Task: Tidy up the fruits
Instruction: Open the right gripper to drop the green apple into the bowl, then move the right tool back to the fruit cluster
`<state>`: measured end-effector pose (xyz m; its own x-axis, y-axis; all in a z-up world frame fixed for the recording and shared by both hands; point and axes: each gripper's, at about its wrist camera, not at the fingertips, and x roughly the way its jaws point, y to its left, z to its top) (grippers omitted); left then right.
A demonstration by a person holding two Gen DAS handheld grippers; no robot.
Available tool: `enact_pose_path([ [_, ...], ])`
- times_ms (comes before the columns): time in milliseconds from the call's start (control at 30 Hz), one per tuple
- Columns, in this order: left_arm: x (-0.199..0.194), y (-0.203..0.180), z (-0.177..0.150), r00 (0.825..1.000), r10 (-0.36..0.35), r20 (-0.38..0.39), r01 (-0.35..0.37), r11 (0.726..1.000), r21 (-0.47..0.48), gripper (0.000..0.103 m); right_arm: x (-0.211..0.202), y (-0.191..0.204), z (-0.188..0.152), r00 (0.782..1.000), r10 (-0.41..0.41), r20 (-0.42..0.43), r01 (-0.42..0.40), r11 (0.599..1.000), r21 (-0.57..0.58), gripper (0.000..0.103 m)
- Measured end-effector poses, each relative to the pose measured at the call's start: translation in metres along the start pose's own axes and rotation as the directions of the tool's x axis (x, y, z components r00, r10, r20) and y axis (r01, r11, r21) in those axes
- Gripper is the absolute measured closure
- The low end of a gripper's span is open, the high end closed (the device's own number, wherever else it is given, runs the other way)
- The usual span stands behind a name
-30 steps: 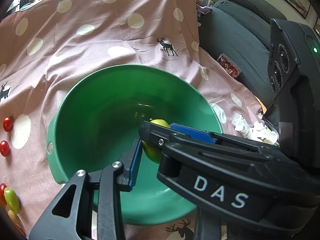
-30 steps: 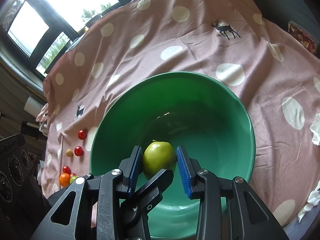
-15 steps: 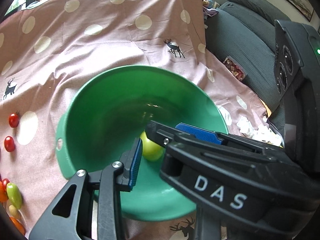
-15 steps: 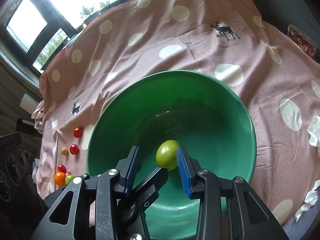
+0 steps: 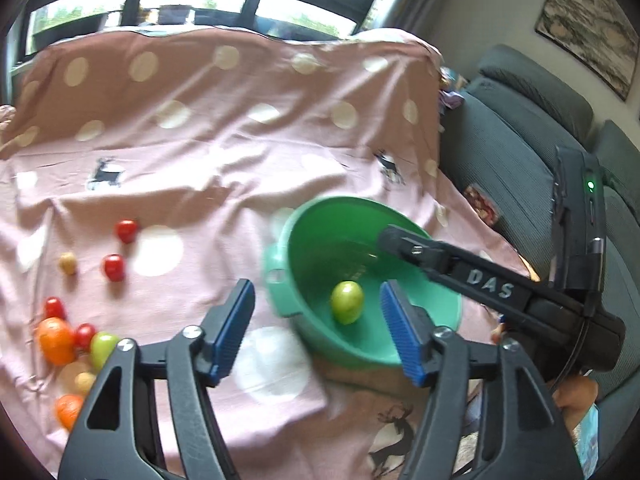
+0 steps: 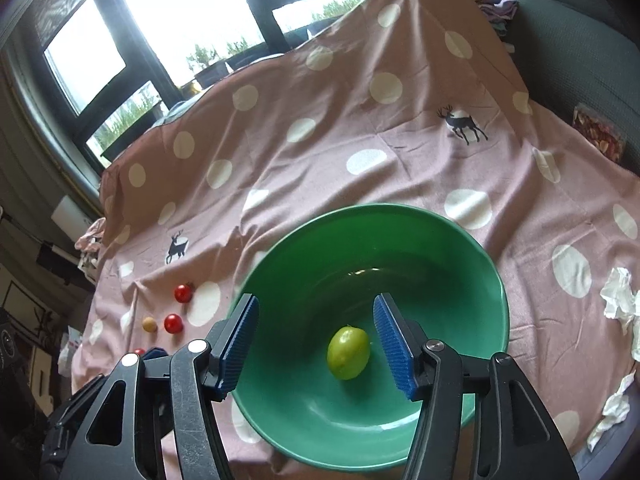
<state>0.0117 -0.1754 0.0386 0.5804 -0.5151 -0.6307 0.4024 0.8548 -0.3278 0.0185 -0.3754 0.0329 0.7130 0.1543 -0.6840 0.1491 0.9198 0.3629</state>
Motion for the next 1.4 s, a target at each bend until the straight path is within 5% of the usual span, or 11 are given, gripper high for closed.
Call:
enact_pose_path([
  [100, -0.022, 0.025, -0.004, 0.996, 0.079, 0.036, -0.078, 0.997, -0.03, 0.02, -0.003, 0.012, -0.001, 0.999, 0.034, 0.026, -0.033, 0.999, -0.023, 0.04],
  [167, -0.037, 0.043, -0.008, 0.99, 0.125, 0.061, -0.122, 0.991, -0.048, 0.015, -0.004, 0.022, -0.004, 0.997, 0.066, 0.05, -0.064, 0.997, -0.035, 0.022],
  [400, -0.061, 0.123, -0.026, 0.948, 0.307, 0.082, -0.291, 0.943, -0.163, 0.007, 0.004, 0.069, -0.02, 0.984, 0.171, 0.057, -0.163, 0.978, -0.129, 0.021],
  [700, -0.068, 0.183, -0.039, 0.937, 0.346, 0.043, -0.316, 0.895, -0.315, 0.009, 0.042, 0.125, -0.051, 0.97, 0.224, -0.089, -0.239, 0.944, -0.229, 0.021],
  [933, -0.078, 0.214, -0.043, 0.949, 0.314, 0.032, -0.271, 0.863, -0.427, 0.012, 0.081, 0.155, -0.063, 0.94, 0.209, -0.27, -0.271, 0.938, -0.218, 0.021],
  [1100, -0.076, 0.215, -0.043, 0.949, 0.316, 0.014, -0.282, 0.863, -0.419, 0.023, 0.107, 0.168, -0.067, 0.911, 0.187, -0.369, -0.28, 0.935, -0.219, 0.028],
  [1167, -0.072, 0.212, -0.043, 0.952, 0.307, 0.002, -0.28, 0.87, -0.406, 0.032, 0.121, 0.173, -0.071, 0.893, 0.175, -0.415, -0.283, 0.935, -0.215, 0.045],
  [1300, -0.065, 0.206, -0.043, 0.955, 0.297, -0.02, -0.282, 0.881, -0.381, 0.04, 0.147, 0.175, -0.083, 0.837, 0.188, -0.515, -0.306, 0.939, -0.155, 0.054],
  [1400, -0.059, 0.203, -0.045, 0.959, 0.283, -0.033, -0.274, 0.887, -0.372, 0.045, 0.151, 0.174, -0.09, 0.819, 0.203, -0.537, -0.325, 0.935, -0.141, 0.06],
])
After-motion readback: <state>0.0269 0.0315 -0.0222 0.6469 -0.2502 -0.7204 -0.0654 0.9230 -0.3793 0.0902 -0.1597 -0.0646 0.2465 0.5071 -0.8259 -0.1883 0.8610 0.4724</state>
